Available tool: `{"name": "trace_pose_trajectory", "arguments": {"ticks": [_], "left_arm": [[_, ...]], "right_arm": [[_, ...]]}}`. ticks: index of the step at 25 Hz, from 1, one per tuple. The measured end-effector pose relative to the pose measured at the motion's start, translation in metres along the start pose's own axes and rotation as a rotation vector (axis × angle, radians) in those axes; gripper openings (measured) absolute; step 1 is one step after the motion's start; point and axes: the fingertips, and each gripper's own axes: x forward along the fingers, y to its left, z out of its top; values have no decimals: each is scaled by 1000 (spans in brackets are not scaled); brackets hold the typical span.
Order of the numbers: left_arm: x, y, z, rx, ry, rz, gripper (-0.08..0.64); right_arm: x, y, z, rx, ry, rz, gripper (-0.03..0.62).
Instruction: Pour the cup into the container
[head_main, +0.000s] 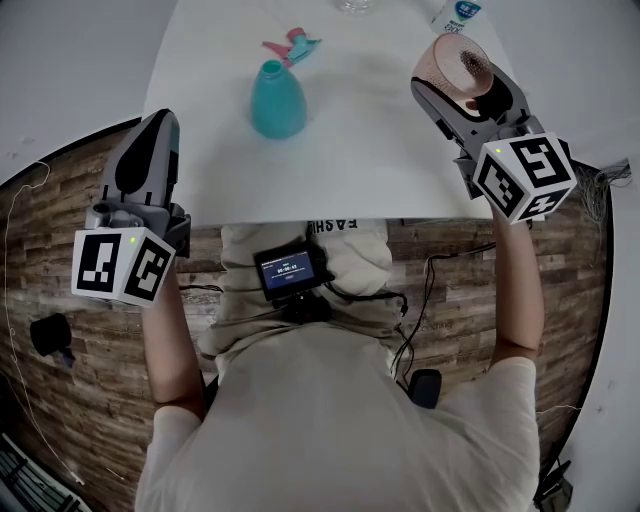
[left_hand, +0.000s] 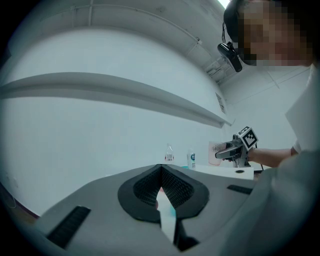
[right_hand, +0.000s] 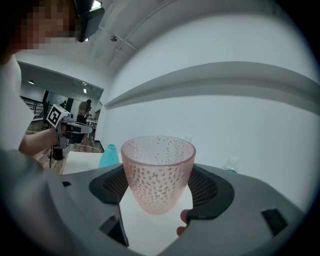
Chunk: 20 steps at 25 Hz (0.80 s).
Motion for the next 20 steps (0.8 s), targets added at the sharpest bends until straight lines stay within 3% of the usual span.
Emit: {"name": "trace_pose_trajectory", "arguments": {"ticks": [20], "left_arm": [[-3, 4, -10, -5, 29, 16, 9]], "right_arm": [[2, 3, -27, 30, 59, 19, 367]]}}
